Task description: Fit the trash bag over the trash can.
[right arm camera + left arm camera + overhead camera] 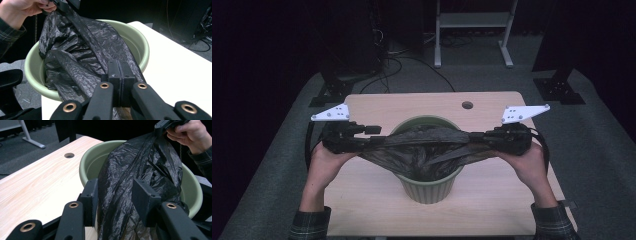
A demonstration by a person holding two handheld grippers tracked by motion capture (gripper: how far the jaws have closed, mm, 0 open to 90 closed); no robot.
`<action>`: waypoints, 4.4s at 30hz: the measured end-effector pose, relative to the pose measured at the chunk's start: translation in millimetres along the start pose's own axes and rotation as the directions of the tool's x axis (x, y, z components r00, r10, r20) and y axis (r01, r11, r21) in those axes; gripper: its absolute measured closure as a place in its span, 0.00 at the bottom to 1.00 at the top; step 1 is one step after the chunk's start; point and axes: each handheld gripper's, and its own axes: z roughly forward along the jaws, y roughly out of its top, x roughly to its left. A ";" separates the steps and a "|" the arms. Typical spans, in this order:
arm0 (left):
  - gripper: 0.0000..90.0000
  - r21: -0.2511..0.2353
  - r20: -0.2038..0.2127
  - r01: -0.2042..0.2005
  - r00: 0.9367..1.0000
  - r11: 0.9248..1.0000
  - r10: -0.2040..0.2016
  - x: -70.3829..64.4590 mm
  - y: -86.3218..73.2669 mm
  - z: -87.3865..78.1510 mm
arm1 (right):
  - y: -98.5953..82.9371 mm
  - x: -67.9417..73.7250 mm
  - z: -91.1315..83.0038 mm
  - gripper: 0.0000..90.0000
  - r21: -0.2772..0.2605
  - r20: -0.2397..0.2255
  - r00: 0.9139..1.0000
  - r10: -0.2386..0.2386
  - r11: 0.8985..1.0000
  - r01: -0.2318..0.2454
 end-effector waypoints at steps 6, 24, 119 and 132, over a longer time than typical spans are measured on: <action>0.62 -0.002 -0.002 -0.004 1.000 1.000 0.004 -1.3 0.9 -0.8 | -0.6 2.3 -3.4 1.00 -0.009 -0.012 1.000 -0.002 1.000 0.002; 0.67 0.025 0.005 -0.025 1.000 0.999 0.025 -11.1 -5.0 -3.3 | -24.9 50.7 -25.0 1.00 -0.065 -0.155 0.986 -0.058 0.997 0.049; 0.86 0.083 -0.019 -0.087 0.996 0.993 0.089 -1.4 44.8 54.7 | 38.8 -4.3 2.7 1.00 -0.172 -0.049 0.998 -0.043 0.985 0.034; 0.96 0.059 -0.082 -0.033 0.996 0.998 0.038 14.7 29.6 25.0 | 25.6 -10.0 13.1 0.74 -0.107 0.019 1.000 -0.013 0.994 0.015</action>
